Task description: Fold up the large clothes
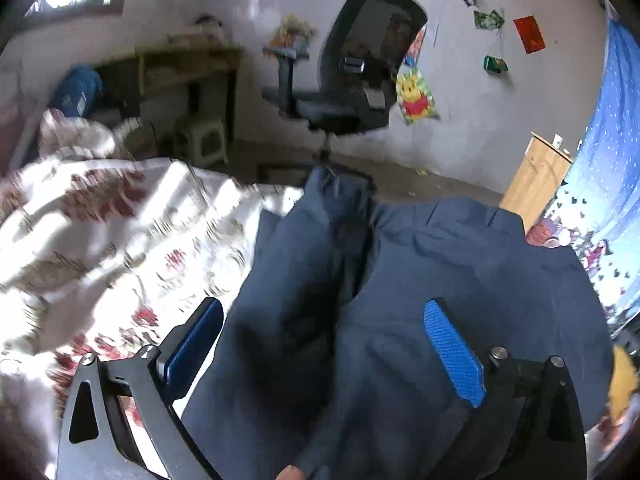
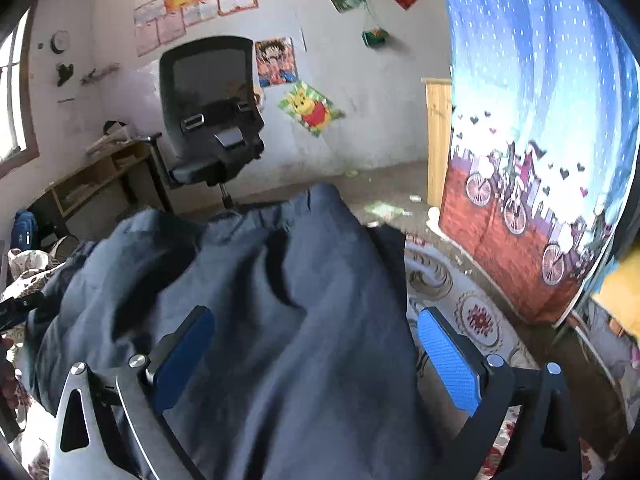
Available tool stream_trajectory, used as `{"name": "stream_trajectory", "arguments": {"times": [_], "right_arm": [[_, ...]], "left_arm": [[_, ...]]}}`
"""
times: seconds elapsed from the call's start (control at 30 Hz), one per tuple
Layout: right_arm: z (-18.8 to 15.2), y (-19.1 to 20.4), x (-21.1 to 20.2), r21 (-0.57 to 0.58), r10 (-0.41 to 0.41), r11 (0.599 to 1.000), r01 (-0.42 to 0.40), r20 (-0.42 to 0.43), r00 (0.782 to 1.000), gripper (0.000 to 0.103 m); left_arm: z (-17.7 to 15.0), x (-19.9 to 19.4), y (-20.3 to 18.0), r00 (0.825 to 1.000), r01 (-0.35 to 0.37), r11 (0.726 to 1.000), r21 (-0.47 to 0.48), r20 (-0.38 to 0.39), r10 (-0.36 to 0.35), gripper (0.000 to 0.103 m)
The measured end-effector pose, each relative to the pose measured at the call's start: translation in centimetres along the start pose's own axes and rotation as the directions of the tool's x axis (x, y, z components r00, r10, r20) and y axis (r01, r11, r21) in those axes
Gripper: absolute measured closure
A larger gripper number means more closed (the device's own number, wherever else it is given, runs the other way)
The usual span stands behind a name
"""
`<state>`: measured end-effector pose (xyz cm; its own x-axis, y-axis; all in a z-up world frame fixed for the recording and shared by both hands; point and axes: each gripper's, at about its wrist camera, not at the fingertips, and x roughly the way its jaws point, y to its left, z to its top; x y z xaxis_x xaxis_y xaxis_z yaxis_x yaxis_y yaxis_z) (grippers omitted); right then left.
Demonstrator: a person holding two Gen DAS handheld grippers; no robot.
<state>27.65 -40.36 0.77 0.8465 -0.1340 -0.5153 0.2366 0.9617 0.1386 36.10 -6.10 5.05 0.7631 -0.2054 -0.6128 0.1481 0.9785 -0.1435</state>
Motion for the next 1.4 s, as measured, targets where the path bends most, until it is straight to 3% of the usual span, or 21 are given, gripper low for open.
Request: {"name": "stream_trajectory", "arguments": {"times": [0.2, 0.47, 0.93, 1.4], "right_arm": [[0.5, 1.3, -3.4, -0.029, -0.009, 1.0, 0.012, 0.095, 0.995, 0.0], [1.1, 3.6, -8.1, -0.102, 0.03, 0.995, -0.009, 0.207, 0.978, 0.0], [-0.2, 5.9, -15.8, -0.187, 0.111, 0.981, -0.058, 0.287, 0.951, 0.0], [-3.4, 6.3, -23.1, -0.17, 0.132, 0.982, -0.082, 0.307, 0.943, 0.0]], "left_arm": [[-0.8, -4.4, -2.5, 0.993, -0.042, 0.993, 0.112, 0.115, 0.029, 0.002], [-1.9, -9.6, -5.0, 0.964, -0.08, 0.986, 0.144, 0.261, 0.04, 0.002], [-3.9, -18.7, -5.8, 0.944, -0.059, 0.987, 0.151, 0.33, 0.006, 0.002], [-8.5, -25.9, -7.3, 0.925, -0.082, 0.976, 0.2, 0.381, -0.001, 0.001]]}}
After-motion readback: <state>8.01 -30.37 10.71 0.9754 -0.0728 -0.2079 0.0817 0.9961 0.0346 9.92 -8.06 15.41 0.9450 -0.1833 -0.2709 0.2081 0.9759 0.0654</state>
